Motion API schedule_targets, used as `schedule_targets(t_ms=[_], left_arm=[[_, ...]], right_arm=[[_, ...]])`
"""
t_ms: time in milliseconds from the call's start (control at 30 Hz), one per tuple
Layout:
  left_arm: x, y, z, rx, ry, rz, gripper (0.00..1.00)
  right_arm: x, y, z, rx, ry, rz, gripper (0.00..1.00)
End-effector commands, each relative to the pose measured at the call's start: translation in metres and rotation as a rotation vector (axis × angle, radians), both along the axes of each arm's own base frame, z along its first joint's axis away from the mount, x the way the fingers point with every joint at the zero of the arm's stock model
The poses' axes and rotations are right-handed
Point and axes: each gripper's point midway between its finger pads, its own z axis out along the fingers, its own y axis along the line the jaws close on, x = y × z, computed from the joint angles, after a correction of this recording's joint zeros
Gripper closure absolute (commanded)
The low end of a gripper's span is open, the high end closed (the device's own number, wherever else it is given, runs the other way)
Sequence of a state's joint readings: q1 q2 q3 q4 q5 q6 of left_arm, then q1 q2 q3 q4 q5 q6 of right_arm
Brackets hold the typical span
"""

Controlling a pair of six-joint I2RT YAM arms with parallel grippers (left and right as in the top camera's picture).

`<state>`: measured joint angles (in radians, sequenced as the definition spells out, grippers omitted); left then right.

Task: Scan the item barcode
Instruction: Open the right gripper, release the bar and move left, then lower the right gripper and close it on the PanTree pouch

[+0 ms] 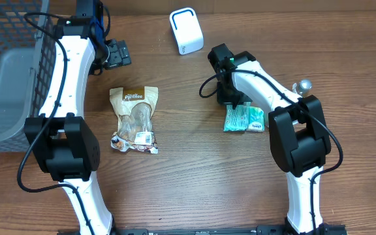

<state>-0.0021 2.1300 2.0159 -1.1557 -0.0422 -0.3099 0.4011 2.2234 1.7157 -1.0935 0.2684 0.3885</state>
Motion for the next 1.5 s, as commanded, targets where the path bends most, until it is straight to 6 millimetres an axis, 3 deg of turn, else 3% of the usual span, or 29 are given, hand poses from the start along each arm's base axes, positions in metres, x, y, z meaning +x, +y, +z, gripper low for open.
schedule_targets(t_ms=[0,100,167,333,433,600,733,900,1000,1067,1267,1467], left_arm=[[0.003,0.0,0.006,0.015,-0.017,-0.019,0.01],[0.003,0.0,0.006,0.015,-0.017,-0.019,0.0],[0.003,0.0,0.006,0.015,-0.017,-0.019,0.0],[0.003,0.0,0.006,0.015,-0.017,-0.019,0.0],[0.003,0.0,0.006,0.015,-0.017,-0.019,0.0],[0.003,0.0,0.006,0.015,-0.017,-0.019,0.0],[0.003,0.0,0.006,0.015,-0.017,-0.019,0.0],[0.003,0.0,0.006,0.015,-0.017,-0.019,0.0],[0.003,0.0,0.006,0.016,-0.017,-0.019,0.0],[0.003,0.0,0.006,0.015,-0.017,-0.019,0.0],[0.003,0.0,0.006,0.015,-0.017,-0.019,0.0],[0.003,0.0,0.006,0.015,-0.017,-0.019,0.0]], right_arm=[[0.012,-0.001,0.019,-0.006,-0.032,0.002,0.91],[0.018,0.034,0.048,0.121,-0.031,0.106,0.81],[0.017,0.071,0.068,0.274,-0.023,0.17,0.72],[-0.004,0.15,0.097,0.628,0.035,0.289,0.57],[-0.018,0.18,0.099,0.714,0.061,0.346,0.51],[-0.032,0.212,0.089,0.667,0.033,0.433,0.35],[-0.043,0.238,0.081,0.639,0.006,0.496,0.28],[-0.046,0.259,0.07,0.581,-0.058,0.551,0.1],[-0.051,0.271,0.063,0.583,-0.071,0.577,0.07],[-0.053,0.278,0.057,0.585,-0.07,0.587,0.0],[-0.053,0.284,0.039,0.58,-0.067,0.594,0.0],[-0.039,0.266,0.03,0.463,-0.121,0.546,0.0]])
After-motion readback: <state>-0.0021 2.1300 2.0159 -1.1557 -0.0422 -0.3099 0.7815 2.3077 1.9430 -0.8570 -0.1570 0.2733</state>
